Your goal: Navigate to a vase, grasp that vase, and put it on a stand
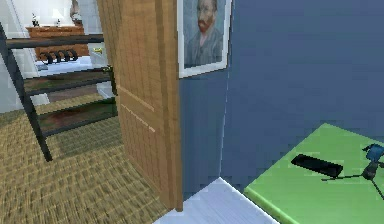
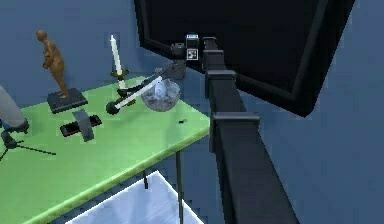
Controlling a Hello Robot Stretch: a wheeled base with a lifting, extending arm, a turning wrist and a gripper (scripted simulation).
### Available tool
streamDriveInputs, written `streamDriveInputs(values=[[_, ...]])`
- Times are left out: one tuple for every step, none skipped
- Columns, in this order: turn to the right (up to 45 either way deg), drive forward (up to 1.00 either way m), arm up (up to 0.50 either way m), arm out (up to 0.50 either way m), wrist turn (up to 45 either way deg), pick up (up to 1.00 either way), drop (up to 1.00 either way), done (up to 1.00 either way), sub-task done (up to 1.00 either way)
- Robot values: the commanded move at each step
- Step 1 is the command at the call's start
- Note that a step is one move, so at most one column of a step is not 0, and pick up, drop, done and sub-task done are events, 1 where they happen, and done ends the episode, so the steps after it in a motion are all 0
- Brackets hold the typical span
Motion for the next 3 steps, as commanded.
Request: streamDriveInputs(values=[[0.0, 0.0, 0.0, 0.0, 45.0, 0.0, 0.0, 0.0, 0.0], [0.0, 0.0, 0.0, 0.0, 21.0, 0.0, 0.0, 0.0, 0.0], [0.0, 0.0, -0.1, 0.0, 0.0, 0.0, 0.0, 0.0, 0.0]])
